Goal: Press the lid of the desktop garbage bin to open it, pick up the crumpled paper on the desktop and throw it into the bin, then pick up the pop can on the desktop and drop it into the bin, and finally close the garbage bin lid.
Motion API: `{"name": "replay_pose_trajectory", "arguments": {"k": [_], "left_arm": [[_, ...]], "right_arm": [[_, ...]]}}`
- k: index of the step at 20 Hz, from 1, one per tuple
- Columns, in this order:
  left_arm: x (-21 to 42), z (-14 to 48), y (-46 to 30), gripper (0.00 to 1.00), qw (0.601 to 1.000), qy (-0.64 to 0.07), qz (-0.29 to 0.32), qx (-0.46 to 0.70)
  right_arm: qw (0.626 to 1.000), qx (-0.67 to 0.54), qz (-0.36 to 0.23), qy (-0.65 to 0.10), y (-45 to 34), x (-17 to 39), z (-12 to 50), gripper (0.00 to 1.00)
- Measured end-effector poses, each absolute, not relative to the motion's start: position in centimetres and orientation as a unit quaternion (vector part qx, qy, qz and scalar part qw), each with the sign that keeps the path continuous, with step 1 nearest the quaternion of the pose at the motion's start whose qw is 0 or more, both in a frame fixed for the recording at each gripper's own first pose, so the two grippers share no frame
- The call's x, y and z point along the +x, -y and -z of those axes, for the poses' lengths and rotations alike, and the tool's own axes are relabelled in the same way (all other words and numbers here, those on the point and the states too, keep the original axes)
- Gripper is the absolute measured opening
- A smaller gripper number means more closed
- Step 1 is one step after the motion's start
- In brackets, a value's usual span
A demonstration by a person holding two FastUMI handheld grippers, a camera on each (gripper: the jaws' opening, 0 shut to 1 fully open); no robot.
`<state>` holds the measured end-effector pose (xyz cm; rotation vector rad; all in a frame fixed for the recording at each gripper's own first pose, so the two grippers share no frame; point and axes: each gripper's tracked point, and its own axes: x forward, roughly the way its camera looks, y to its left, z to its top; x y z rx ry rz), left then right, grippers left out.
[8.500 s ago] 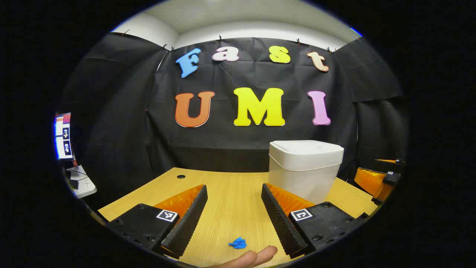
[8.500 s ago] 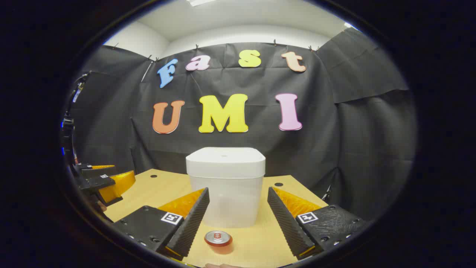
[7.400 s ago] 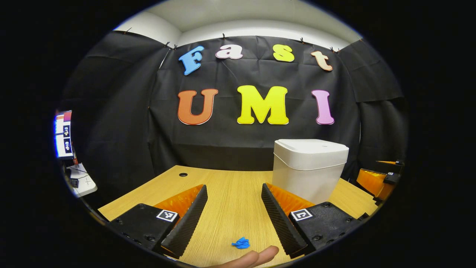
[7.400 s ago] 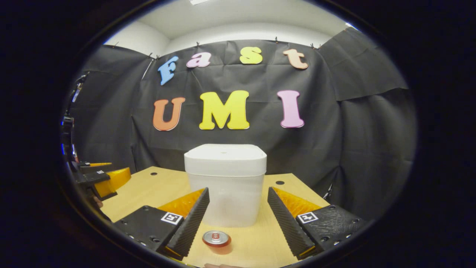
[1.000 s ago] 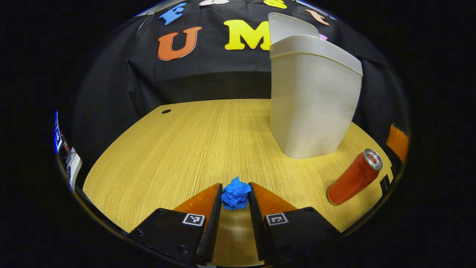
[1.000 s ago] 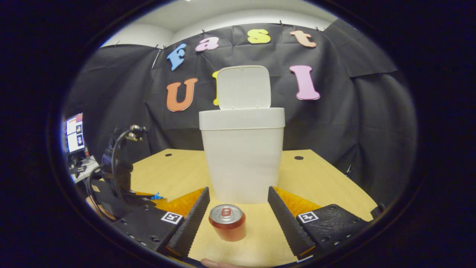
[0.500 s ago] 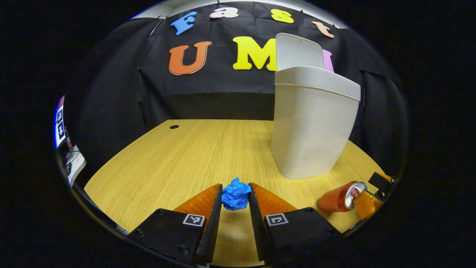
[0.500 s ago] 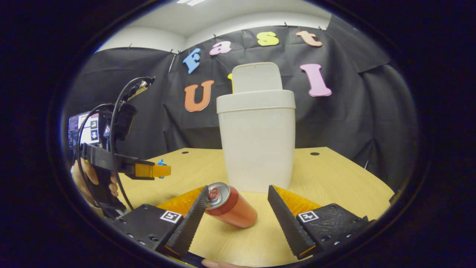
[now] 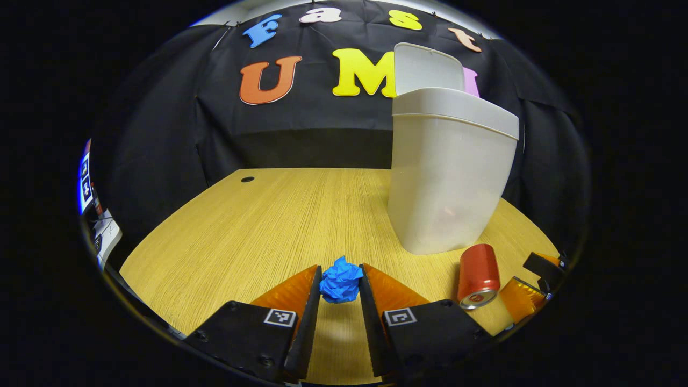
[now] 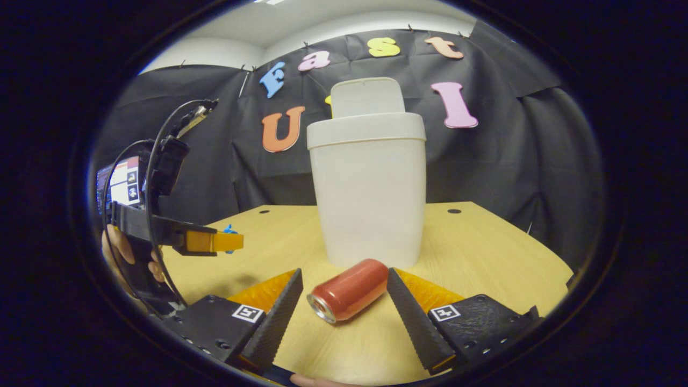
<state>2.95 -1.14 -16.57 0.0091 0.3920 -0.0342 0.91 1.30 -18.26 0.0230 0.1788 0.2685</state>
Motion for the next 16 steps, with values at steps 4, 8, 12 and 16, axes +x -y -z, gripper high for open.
{"name": "replay_pose_trajectory", "arguments": {"k": [4,8,12,16], "left_arm": [[3.0,16.6,0.9,0.46,0.981,-0.193,0.014,0.006],[2.9,16.7,0.8,0.46,0.981,-0.195,0.015,0.005],[3.0,17.0,1.2,0.46,0.98,-0.199,0.017,0.012],[2.8,16.7,1.1,0.46,0.98,-0.198,0.018,0.022]], "right_arm": [[0.986,0.007,-0.133,-0.1,-1.6,1.0,19.0,0.96],[0.985,0.009,-0.127,-0.116,-1.9,1.4,20.0,0.94],[0.984,0.027,-0.111,-0.139,-2.1,2.5,20.8,0.94],[0.983,0.068,-0.088,-0.145,-3.6,3.1,20.1,0.94]]}}
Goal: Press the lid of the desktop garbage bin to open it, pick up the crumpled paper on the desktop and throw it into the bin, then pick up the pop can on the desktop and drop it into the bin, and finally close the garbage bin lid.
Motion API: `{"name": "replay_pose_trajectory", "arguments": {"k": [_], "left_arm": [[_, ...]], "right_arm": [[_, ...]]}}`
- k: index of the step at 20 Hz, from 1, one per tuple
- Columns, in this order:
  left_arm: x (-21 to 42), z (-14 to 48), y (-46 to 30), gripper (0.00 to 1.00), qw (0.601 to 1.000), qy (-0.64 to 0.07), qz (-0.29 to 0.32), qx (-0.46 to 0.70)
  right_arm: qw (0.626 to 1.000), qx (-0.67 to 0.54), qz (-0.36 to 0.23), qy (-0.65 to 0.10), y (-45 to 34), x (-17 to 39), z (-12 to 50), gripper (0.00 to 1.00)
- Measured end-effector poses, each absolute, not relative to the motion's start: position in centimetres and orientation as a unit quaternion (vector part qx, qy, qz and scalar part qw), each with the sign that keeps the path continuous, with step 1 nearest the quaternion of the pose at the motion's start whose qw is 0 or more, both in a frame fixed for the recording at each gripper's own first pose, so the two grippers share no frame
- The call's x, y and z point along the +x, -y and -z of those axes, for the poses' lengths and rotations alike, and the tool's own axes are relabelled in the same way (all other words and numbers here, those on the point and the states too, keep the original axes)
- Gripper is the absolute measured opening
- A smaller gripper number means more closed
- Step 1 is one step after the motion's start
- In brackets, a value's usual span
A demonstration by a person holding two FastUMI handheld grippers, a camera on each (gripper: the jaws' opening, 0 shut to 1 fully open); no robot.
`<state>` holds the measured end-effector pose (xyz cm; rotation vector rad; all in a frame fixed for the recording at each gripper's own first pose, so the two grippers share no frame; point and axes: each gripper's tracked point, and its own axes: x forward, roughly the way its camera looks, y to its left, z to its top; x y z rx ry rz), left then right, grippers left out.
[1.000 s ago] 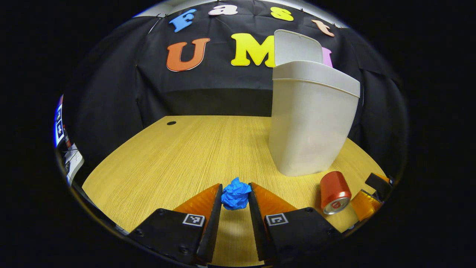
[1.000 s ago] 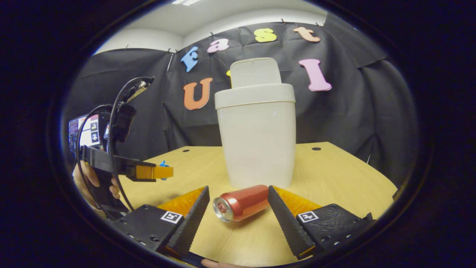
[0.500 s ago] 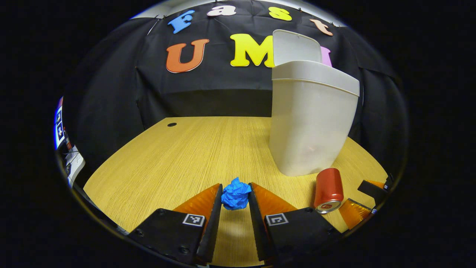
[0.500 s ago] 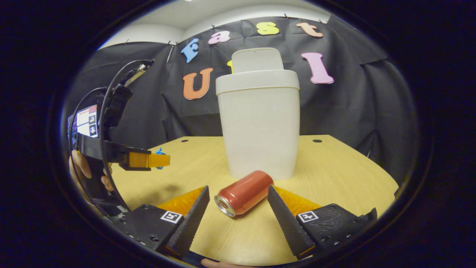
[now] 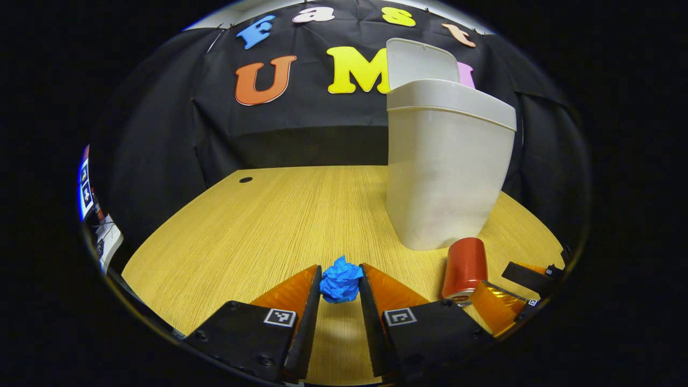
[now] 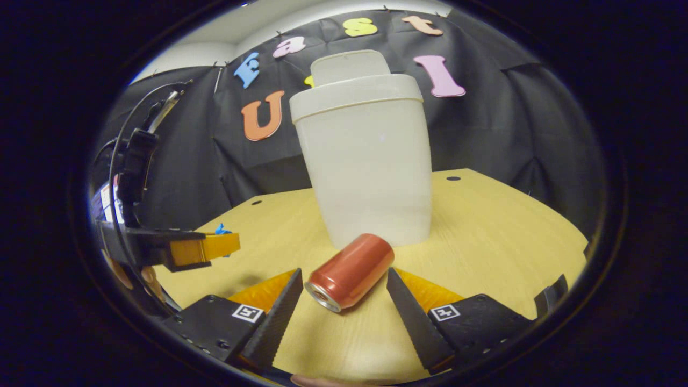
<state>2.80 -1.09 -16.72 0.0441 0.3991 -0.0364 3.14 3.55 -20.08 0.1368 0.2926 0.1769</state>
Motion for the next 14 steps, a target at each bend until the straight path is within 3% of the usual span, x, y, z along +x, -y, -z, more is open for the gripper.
{"name": "replay_pose_trajectory", "arguments": {"k": [10,14], "left_arm": [[2.5,17.0,0.7,0.45,0.979,-0.204,0.018,0.015],[2.5,17.0,1.3,0.45,0.978,-0.205,0.024,0.013]], "right_arm": [[0.983,0.053,0.002,-0.178,-3.1,7.3,21.5,0.98],[0.981,0.072,0.01,-0.182,-1.7,7.8,21.9,0.92]]}}
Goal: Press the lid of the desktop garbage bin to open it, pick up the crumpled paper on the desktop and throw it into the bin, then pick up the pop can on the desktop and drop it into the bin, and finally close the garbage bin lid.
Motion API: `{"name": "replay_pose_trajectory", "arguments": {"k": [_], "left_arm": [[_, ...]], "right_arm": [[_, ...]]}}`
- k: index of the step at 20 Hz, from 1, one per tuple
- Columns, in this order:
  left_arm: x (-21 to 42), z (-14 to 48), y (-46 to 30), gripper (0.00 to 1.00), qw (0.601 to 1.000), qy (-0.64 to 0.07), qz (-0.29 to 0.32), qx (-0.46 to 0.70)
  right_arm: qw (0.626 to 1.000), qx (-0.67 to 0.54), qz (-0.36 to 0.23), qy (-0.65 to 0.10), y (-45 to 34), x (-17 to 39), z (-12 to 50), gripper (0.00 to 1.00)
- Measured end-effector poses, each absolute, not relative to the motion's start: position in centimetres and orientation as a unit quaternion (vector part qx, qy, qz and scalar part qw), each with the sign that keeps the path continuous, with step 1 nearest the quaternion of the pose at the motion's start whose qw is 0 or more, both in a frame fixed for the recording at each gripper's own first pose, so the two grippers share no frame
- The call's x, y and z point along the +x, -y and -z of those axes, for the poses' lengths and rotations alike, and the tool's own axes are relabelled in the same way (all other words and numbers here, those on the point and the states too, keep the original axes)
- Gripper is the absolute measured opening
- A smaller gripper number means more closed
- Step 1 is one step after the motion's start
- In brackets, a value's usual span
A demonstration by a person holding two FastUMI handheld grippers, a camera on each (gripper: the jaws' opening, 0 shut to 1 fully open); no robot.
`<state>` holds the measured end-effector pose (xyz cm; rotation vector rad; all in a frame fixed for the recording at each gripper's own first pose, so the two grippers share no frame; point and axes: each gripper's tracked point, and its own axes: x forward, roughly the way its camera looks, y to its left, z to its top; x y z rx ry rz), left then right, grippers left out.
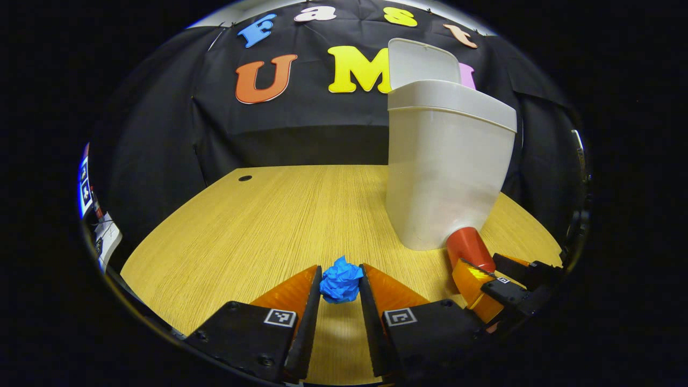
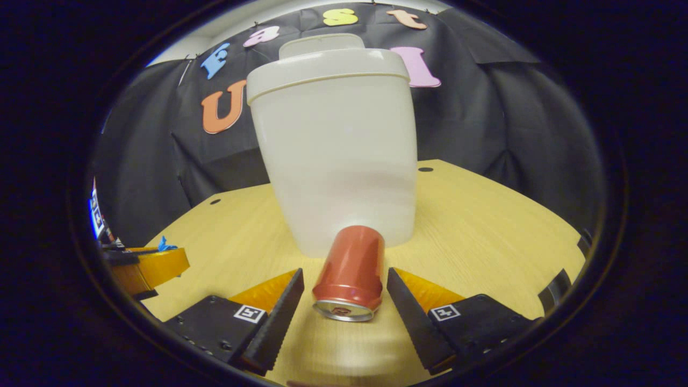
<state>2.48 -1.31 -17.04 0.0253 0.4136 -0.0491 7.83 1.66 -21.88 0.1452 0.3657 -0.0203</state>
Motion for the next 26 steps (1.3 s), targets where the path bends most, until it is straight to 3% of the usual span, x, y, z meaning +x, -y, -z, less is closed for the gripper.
{"name": "replay_pose_trajectory", "arguments": {"k": [3,5,12,18,26], "left_arm": [[2.5,17.0,1.7,0.45,0.978,-0.206,0.029,0.013],[2.4,16.7,1.8,0.45,0.979,-0.2,0.029,0.015],[2.2,16.2,2.1,0.45,0.981,-0.19,0.034,0.021],[1.4,13.9,1.7,0.45,0.987,-0.159,0.028,0.014],[0.1,7.1,1.3,0.46,0.997,-0.078,0.006,-0.016]], "right_arm": [[0.976,0.079,0.018,-0.203,-0.7,8.3,22.6,0.8],[0.976,0.078,0.012,-0.202,-0.8,8.1,22.4,0.82],[0.985,0.051,-0.011,-0.162,-0.2,6.7,19.8,0.76],[0.998,0.009,-0.019,-0.06,0.3,2.4,13.0,0.77],[0.999,0.02,-0.034,0.007,3.2,0.2,4.9,0.76]]}}
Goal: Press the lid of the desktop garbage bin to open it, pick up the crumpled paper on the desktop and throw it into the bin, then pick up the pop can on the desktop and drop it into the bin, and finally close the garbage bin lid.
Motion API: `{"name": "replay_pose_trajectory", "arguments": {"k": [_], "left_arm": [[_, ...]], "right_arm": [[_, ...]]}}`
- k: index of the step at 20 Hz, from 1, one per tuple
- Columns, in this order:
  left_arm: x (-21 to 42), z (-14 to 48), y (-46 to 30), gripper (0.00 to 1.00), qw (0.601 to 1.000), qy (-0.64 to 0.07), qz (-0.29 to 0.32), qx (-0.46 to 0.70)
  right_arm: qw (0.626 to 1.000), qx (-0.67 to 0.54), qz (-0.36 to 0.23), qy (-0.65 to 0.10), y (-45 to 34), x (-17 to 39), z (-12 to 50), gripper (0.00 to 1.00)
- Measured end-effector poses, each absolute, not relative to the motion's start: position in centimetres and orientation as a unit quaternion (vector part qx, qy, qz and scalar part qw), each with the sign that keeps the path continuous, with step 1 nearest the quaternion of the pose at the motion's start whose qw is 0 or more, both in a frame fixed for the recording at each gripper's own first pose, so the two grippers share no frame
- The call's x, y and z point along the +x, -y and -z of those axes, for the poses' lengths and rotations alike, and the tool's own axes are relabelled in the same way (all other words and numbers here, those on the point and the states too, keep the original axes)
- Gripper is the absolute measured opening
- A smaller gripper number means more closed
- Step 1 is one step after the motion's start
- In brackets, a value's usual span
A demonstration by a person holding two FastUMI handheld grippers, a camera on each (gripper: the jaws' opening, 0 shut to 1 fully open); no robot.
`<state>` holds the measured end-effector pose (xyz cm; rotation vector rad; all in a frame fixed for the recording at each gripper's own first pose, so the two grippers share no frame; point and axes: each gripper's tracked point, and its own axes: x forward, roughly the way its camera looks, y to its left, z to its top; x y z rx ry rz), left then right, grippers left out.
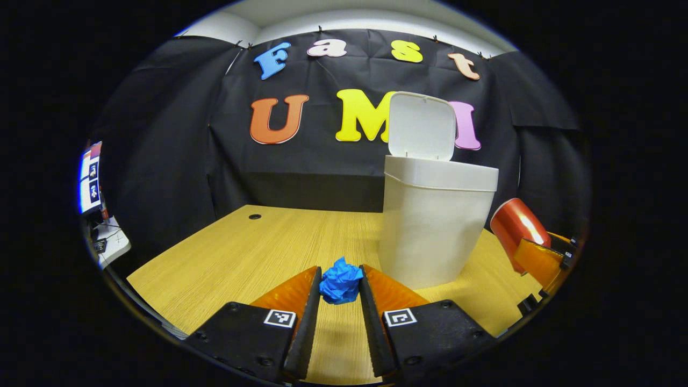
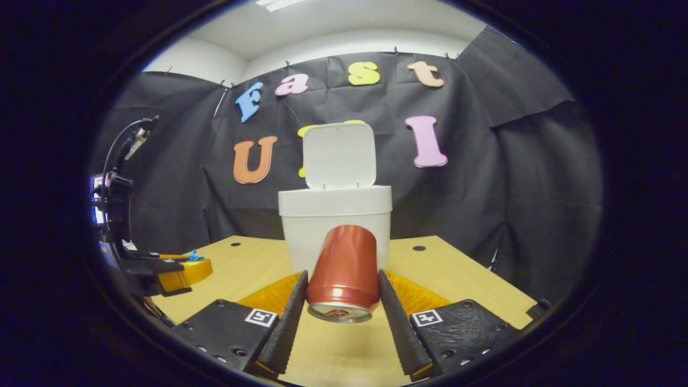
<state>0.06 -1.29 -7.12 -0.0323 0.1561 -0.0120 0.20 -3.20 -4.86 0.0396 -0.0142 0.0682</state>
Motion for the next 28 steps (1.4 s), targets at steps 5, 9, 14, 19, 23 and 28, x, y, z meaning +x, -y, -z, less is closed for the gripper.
{"name": "replay_pose_trajectory", "arguments": {"k": [5,9,14,19,23,28], "left_arm": [[0.2,3.6,3.1,0.46,0.998,-0.052,0.018,-0.025],[0.4,-0.1,5.0,0.45,0.999,-0.017,0.027,-0.012],[2.1,-5.8,8.3,0.45,0.998,0.025,0.053,-0.023],[6.4,-14.2,12.5,0.45,0.989,0.107,0.095,-0.033],[11.2,-16.0,16.1,0.45,0.985,0.104,0.131,-0.032],[16.6,-14.8,19.9,0.45,0.985,0.079,0.153,-0.006]], "right_arm": [[0.998,0.027,-0.002,0.051,7.4,-0.7,1.0,0.76],[0.997,0.047,-0.002,0.058,8.8,-1.6,-0.1,0.76],[0.996,0.044,-0.004,0.071,9.5,-2.7,-0.6,0.76],[0.997,0.04,-0.004,0.069,10.2,-2.9,-0.1,0.76],[0.997,0.044,0.005,0.065,11.3,-2.7,0.3,0.76],[0.997,0.064,0.001,0.052,11.7,-2.3,0.5,0.76]]}}
